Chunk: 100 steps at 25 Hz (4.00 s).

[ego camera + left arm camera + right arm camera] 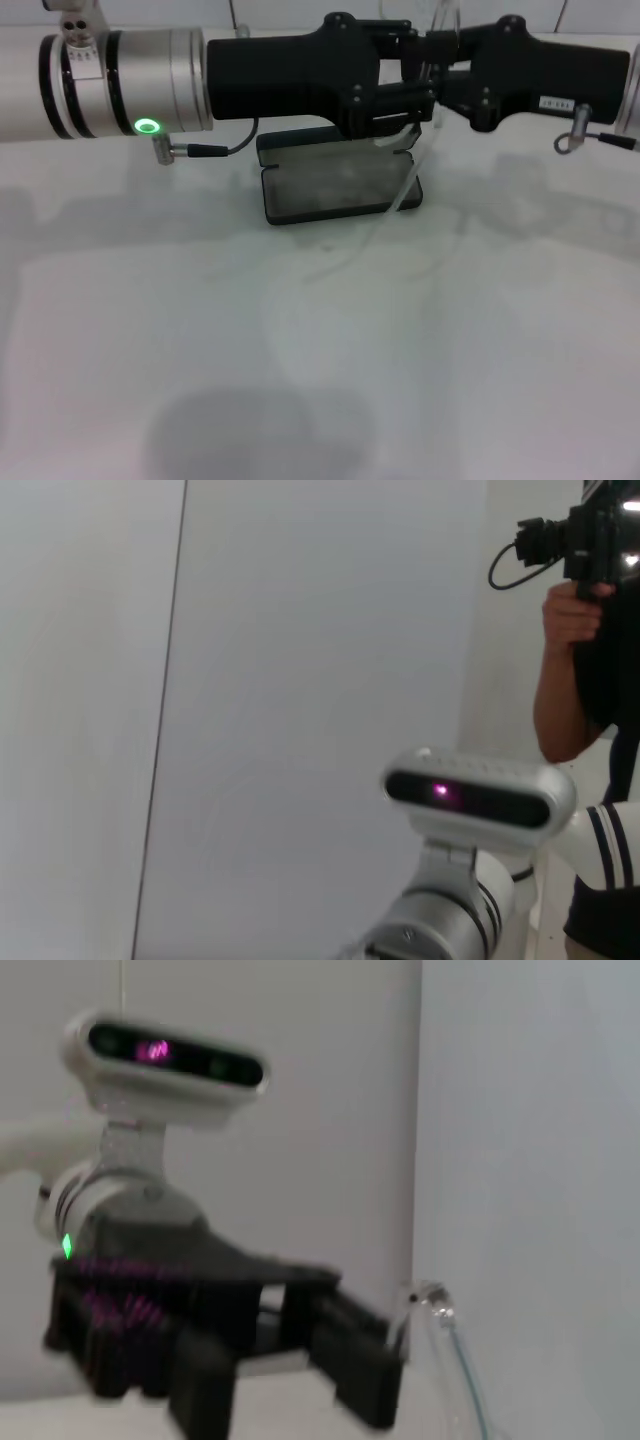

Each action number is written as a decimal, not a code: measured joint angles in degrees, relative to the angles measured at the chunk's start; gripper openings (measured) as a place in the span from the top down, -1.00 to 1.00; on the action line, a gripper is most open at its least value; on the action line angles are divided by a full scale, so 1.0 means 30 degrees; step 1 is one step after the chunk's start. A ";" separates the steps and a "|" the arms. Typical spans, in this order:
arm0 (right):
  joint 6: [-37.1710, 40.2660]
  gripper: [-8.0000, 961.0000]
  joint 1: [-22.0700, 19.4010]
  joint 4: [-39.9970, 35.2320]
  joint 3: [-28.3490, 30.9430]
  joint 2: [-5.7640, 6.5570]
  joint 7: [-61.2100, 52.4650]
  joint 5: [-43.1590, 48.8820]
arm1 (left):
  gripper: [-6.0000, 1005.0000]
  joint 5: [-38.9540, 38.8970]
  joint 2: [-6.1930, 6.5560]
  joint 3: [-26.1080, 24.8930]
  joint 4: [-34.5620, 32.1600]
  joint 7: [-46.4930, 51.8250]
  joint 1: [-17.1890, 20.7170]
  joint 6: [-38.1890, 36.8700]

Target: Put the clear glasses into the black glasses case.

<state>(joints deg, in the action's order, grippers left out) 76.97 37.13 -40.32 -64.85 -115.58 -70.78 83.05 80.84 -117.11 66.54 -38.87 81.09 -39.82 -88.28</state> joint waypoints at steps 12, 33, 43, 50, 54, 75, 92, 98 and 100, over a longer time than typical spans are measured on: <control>0.0559 0.71 -0.0031 -0.0118 -0.0159 0.0013 -0.0014 0.0381 | 0.04 -0.0020 0.0032 -0.0177 -0.0024 -0.0237 0.0021 0.0011; 0.2441 0.68 -0.2047 -0.2677 0.2391 -0.0007 0.0337 -0.2420 | 0.04 0.0528 0.1464 -0.3155 0.0078 -0.0340 0.1645 -0.0223; 0.4755 0.67 -0.2576 -0.2891 0.2262 -0.0133 0.1556 -0.6253 | 0.03 0.2005 0.1098 -0.3018 0.0110 -0.0399 0.1415 -0.0104; 0.4066 0.66 -0.1386 -0.0609 0.1250 -0.0195 0.3571 -0.7457 | 0.03 0.4420 0.0038 -0.2962 0.0018 -0.0342 0.0510 -0.0199; 0.2109 0.65 -0.0790 -0.0156 0.0119 -0.0204 0.3961 -0.7487 | 0.03 0.4839 -0.0242 -0.2748 -0.0005 -0.0275 0.0194 -0.0740; -0.2051 0.62 -0.0385 -0.0082 -0.2581 0.0037 0.4131 -0.4646 | 0.03 0.4179 0.0000 -0.2994 -0.0529 -0.0650 0.0091 -0.1184; -0.2019 0.60 -0.0308 -0.0124 -0.2610 0.0088 0.3078 -0.2417 | 0.02 0.4163 -0.0005 -0.3106 -0.0549 -0.0762 0.0116 -0.1156; -0.1990 0.59 -0.0215 -0.0195 -0.2698 0.0037 0.2840 -0.2064 | 0.02 0.4163 0.0005 -0.3107 -0.0551 -0.0908 0.0166 -0.1157; -0.1981 0.58 -0.0215 -0.0267 -0.2797 0.0033 0.2838 -0.2059 | 0.02 0.4163 0.0010 -0.3107 -0.0550 -0.0921 0.0170 -0.1157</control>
<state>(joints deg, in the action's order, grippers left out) 71.03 36.49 -41.12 -73.24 -115.48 -62.27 76.87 93.33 -117.08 57.22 -40.52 78.32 -39.31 -91.75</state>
